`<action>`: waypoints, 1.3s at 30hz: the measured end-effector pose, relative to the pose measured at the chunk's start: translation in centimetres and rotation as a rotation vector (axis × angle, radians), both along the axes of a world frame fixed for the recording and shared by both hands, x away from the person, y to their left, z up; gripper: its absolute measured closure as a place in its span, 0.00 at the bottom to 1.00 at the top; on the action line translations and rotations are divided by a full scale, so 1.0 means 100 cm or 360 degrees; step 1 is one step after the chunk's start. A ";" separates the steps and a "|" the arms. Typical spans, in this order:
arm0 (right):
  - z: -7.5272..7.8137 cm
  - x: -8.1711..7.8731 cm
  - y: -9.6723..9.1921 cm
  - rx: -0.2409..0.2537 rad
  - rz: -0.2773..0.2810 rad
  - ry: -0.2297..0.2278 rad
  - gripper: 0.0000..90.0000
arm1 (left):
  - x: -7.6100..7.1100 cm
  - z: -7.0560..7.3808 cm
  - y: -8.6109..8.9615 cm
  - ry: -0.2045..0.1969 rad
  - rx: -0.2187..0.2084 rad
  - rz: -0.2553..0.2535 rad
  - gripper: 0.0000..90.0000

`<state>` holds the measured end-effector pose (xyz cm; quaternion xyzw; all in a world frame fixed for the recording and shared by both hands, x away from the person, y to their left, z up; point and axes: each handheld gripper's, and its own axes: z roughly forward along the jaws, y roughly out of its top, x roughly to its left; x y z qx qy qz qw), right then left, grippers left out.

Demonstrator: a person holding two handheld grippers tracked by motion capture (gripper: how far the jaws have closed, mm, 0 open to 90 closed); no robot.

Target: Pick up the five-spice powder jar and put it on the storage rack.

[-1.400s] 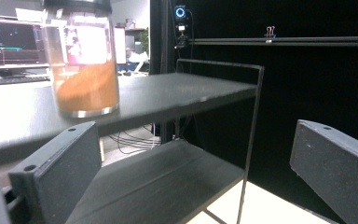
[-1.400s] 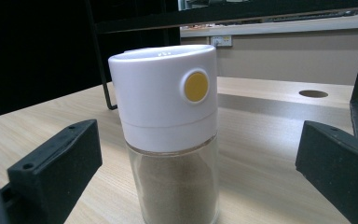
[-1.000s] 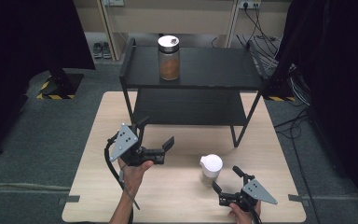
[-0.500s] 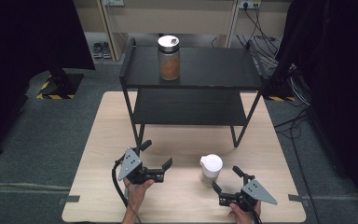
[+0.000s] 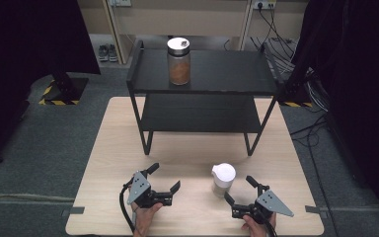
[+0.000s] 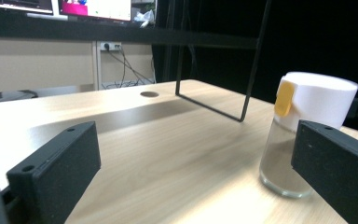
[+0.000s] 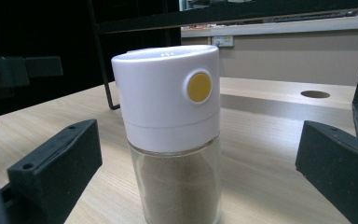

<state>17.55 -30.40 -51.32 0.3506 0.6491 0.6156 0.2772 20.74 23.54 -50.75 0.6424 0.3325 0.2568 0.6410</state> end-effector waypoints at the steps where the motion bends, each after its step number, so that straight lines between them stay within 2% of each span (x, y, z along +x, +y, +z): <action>1: 0.000 0.000 0.000 0.0001 0.0000 -0.0001 0.01 | -0.001 -0.001 0.000 -0.0008 0.0004 0.0004 0.01; 5: 0.000 0.000 0.000 0.0001 -0.0002 -0.0002 0.01 | -0.006 -0.005 -0.002 0.0004 0.0025 0.0012 0.01; 10: 0.000 0.000 0.000 -0.0002 0.0005 -0.0003 0.01 | -0.011 -0.009 -0.006 0.0035 0.0084 0.0015 0.01; 39: 0.000 0.001 0.000 -0.0003 0.0029 -0.0003 0.01 | -0.010 -0.009 -0.008 0.0066 0.0071 0.0042 0.01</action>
